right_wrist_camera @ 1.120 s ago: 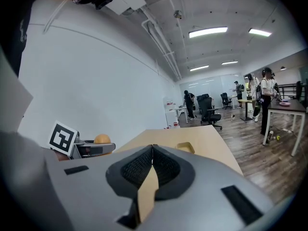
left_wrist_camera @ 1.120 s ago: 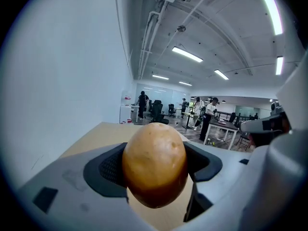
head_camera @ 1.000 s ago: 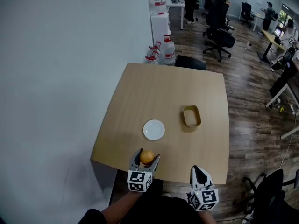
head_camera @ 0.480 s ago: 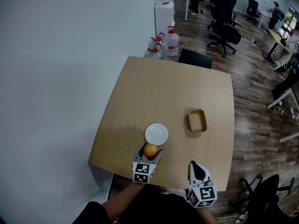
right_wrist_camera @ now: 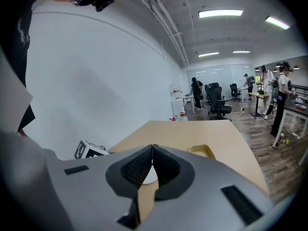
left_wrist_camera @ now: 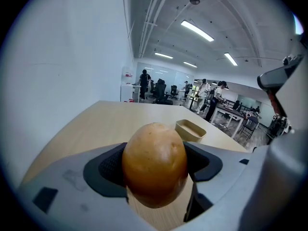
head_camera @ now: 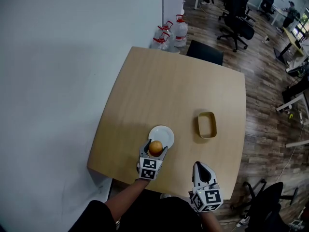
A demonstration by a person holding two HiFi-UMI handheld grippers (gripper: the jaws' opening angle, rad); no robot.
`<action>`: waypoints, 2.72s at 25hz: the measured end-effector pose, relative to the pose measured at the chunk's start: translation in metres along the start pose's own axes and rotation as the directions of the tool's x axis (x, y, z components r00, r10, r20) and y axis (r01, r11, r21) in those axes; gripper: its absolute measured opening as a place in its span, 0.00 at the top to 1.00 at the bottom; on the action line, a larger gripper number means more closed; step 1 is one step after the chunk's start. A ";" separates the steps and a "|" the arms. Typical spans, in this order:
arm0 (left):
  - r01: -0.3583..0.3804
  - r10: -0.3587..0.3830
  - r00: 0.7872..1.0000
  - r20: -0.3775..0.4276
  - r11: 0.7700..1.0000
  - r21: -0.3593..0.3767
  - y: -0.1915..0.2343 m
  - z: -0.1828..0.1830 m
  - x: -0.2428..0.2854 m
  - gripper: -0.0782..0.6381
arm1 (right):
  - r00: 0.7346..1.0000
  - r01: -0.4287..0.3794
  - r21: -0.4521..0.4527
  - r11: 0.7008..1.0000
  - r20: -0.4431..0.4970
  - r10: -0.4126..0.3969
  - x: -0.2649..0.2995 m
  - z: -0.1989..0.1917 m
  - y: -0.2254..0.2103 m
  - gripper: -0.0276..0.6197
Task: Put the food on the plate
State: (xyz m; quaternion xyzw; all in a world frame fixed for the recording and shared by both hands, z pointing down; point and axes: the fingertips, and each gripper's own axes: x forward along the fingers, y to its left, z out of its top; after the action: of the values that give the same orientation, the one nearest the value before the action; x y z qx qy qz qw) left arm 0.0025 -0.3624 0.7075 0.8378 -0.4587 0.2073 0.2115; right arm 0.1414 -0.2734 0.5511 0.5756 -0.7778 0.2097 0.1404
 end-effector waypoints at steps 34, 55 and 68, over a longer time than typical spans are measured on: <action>0.107 -0.093 0.955 -0.281 0.994 0.034 0.010 -0.078 0.109 0.44 | 0.993 -0.028 -0.001 1.000 -0.112 0.027 0.041 -0.020 0.010 0.86; 0.052 -0.043 0.983 -0.180 0.998 0.047 0.012 -0.049 0.079 0.42 | 0.996 -0.036 -0.009 0.999 -0.080 0.035 0.011 -0.022 0.002 0.86; 0.000 0.000 1.000 -0.004 1.000 0.008 -0.024 -0.015 -0.030 0.42 | 0.997 -0.060 -0.013 0.998 0.048 0.060 -0.060 -0.023 0.016 0.86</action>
State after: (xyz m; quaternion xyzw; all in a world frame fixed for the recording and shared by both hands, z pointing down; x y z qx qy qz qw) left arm 0.0061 -0.3223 0.6995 0.8380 -0.4576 0.2110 0.2092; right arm 0.1434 -0.2084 0.5408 0.5561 -0.7992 0.1950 0.1185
